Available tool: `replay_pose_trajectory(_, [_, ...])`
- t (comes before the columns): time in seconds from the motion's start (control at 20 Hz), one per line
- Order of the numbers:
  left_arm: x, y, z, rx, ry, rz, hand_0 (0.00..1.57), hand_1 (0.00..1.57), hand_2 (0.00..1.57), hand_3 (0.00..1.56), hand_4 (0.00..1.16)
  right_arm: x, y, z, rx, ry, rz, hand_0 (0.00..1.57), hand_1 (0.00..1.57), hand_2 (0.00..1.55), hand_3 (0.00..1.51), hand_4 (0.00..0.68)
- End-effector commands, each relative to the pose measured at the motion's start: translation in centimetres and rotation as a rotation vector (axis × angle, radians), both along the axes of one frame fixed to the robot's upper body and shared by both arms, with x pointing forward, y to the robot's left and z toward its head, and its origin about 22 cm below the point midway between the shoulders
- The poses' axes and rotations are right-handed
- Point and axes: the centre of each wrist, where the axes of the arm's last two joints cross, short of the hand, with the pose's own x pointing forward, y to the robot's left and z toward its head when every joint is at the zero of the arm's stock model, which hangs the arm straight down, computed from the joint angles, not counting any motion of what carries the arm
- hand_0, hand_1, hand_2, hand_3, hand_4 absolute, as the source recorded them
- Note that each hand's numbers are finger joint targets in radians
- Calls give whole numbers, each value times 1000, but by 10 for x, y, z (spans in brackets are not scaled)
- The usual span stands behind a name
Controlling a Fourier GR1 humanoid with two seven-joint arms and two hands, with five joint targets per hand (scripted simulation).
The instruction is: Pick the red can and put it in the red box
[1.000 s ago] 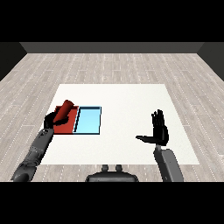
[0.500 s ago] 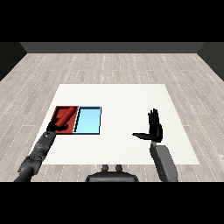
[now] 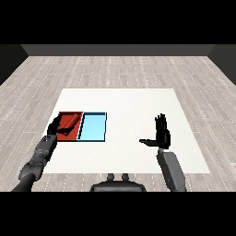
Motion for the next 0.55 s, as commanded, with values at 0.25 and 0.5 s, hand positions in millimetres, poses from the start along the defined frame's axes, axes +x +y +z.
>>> replay_pose_trajectory(0.25, [38, -71, 21, -562, -771, -236, 0, 0, 0, 0, 0, -2, -2, -2, -7, -12, 36, 0, 0, 0, 0, 0])
replay_pose_trajectory(0.5, [15, -121, -2, -638, -865, -395, 0, 0, 0, 0, 0, 4, 4, -4, -53, -30, 59, 0, 0, 0, 0, 0])
